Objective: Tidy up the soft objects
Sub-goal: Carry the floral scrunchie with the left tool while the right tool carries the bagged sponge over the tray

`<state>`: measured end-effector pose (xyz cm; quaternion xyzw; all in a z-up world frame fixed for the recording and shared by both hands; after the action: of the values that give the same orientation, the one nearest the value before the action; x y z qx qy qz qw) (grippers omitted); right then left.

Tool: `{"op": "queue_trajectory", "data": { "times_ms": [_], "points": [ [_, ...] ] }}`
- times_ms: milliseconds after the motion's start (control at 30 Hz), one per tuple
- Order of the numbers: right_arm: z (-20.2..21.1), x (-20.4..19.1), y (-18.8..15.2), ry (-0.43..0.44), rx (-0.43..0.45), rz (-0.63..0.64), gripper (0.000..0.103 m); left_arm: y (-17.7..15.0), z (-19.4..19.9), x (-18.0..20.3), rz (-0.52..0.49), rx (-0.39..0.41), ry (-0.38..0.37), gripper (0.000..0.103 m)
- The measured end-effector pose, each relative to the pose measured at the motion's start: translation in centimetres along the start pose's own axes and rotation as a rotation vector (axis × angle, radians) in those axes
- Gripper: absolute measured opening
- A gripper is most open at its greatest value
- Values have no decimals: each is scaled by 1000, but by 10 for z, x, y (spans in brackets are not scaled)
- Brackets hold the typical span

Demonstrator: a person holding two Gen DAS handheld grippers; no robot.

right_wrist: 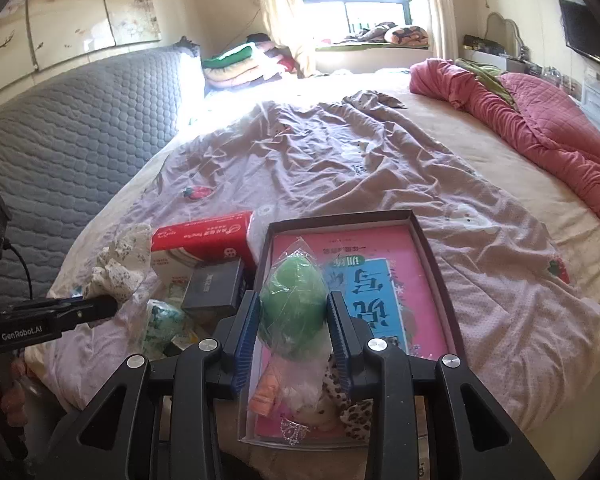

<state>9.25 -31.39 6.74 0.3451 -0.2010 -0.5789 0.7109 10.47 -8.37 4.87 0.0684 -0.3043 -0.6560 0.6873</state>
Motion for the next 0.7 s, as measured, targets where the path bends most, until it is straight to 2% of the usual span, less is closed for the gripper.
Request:
{"op": "queue_trajectory", "data": {
  "times_ms": [400,700],
  "points": [
    [28,45,4,-59,55,-78,35,-9,-13,55,-114,-37,-21,20],
    [41,88,-1,-124,62,-149,35,-23,-34,81,-169,-92,-35,20]
  ]
}}
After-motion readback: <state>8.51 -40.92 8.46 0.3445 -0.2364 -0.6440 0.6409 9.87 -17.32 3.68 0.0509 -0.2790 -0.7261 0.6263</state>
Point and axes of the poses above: each gripper's, at about its wrist camera, not at the fingertips, and z roughly against the way its jaws point, x to its right, y to its top, the point moved 3 cm from there along -z, roughly the way its jaws point, and after that the axes turned 5 degrees about z, right-handed, at the moved point
